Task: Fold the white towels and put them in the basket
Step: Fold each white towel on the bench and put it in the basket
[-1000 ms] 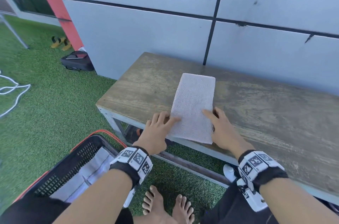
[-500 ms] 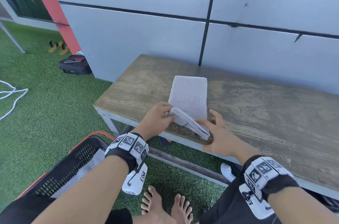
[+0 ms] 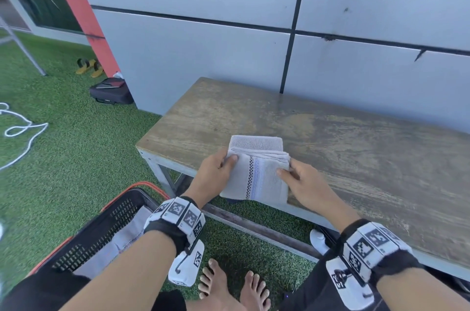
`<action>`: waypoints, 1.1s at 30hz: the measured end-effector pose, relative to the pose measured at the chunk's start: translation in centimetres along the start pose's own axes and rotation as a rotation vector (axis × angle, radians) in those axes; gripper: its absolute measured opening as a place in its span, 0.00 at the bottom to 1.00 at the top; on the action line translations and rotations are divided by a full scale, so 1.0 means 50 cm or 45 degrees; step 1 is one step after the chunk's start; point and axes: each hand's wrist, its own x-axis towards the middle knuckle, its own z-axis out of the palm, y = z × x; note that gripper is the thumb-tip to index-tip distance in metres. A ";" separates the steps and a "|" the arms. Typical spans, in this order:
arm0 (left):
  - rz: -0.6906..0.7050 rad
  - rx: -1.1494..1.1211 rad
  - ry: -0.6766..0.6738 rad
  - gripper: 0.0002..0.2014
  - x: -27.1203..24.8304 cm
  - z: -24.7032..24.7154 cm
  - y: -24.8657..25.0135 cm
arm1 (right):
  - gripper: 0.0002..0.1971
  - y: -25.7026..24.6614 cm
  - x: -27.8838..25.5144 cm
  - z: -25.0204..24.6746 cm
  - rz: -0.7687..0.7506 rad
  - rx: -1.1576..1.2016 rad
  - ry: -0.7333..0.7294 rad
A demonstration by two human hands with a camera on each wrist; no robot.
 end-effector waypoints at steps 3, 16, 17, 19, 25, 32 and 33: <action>-0.070 0.137 0.067 0.13 0.002 0.015 -0.021 | 0.09 0.000 0.017 0.016 0.069 -0.049 0.033; -0.236 0.418 0.204 0.15 0.158 0.039 -0.029 | 0.17 0.020 0.191 0.018 0.317 -0.213 0.271; -0.250 0.483 0.203 0.15 0.164 0.042 -0.029 | 0.17 0.025 0.197 0.020 0.338 -0.221 0.286; -0.265 0.585 0.205 0.15 0.178 0.050 -0.032 | 0.18 0.033 0.208 0.026 0.380 -0.239 0.328; -0.291 0.745 0.249 0.16 0.194 0.070 -0.037 | 0.19 0.040 0.213 0.039 0.441 -0.359 0.352; -0.243 0.733 0.276 0.13 0.191 0.068 -0.040 | 0.14 0.028 0.208 0.042 0.408 -0.416 0.358; -0.199 0.724 0.253 0.14 0.186 0.068 -0.037 | 0.14 0.029 0.210 0.042 0.411 -0.412 0.351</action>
